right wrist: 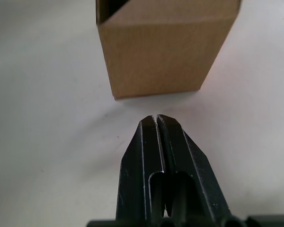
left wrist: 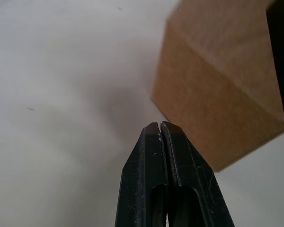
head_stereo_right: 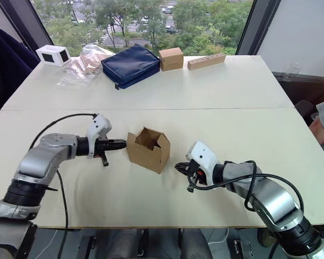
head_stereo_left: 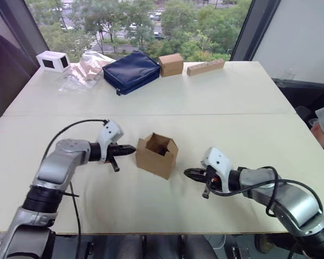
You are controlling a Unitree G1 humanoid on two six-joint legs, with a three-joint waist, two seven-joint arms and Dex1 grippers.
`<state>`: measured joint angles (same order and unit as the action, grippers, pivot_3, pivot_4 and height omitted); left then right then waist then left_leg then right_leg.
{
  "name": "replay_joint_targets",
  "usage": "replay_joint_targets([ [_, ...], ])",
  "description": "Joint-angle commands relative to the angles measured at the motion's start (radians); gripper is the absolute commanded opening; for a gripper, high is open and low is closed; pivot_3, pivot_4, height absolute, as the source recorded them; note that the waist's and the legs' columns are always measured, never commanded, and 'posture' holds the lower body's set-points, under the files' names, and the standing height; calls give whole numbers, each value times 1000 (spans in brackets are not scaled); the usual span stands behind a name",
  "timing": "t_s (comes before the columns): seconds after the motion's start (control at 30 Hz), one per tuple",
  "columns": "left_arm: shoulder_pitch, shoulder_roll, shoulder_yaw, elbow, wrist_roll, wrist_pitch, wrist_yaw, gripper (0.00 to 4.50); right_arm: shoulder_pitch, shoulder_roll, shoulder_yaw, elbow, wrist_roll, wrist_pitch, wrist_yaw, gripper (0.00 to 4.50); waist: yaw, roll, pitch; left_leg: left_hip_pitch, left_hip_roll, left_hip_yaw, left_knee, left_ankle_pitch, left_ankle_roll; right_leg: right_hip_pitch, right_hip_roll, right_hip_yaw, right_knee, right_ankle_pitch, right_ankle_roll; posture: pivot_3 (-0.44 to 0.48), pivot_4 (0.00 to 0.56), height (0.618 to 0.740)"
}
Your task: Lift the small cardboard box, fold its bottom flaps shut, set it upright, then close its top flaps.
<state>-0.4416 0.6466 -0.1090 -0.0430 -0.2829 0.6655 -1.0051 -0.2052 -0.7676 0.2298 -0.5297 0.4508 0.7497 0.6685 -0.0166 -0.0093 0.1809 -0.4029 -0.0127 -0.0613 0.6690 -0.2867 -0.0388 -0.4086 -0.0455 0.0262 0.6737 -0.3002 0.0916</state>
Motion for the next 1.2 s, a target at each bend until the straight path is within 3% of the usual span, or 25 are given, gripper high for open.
replay_joint_targets([
  [0.03,40,20,-21,-76,-10,-6,-15,21,-49,13,20,43,-44,-48,42,0,0,0,0,0,0,0,0,0,0,0,0,0,0,0,0,0,150,740],
  [0.6,166,40,-15,-290,-109,131,47,21,-88,57,55,151,-159,-129,123,0,4,0,0,1,0,0,0,0,0,0,-1,0,0,0,0,0,150,740],
  [0.77,171,71,-7,-251,-67,80,75,21,-78,53,37,129,-157,-116,132,0,3,0,0,1,0,0,0,0,0,0,-1,0,0,0,0,0,150,740],
  [0.87,216,118,34,-244,-36,-56,52,21,-59,26,-2,103,-146,-105,141,0,2,0,0,1,0,0,0,0,0,0,-1,0,0,0,0,0,150,740],
  [0.93,207,135,70,-206,-76,-87,3,21,-50,4,-42,89,-135,-100,151,0,4,0,0,1,1,0,-1,0,0,0,-2,0,0,0,0,0,150,740],
  [1.07,40,95,182,-96,-260,96,-13,21,-86,-4,-177,106,-66,-88,160,0,13,0,0,1,0,-1,0,0,0,2,-1,-1,-1,0,0,0,150,740],
  [1.2,-63,66,204,-110,-355,172,-24,21,-179,49,-283,122,76,-35,175,0,1,0,0,1,-2,-1,1,0,0,2,-2,-1,0,0,1,0,150,740],
])
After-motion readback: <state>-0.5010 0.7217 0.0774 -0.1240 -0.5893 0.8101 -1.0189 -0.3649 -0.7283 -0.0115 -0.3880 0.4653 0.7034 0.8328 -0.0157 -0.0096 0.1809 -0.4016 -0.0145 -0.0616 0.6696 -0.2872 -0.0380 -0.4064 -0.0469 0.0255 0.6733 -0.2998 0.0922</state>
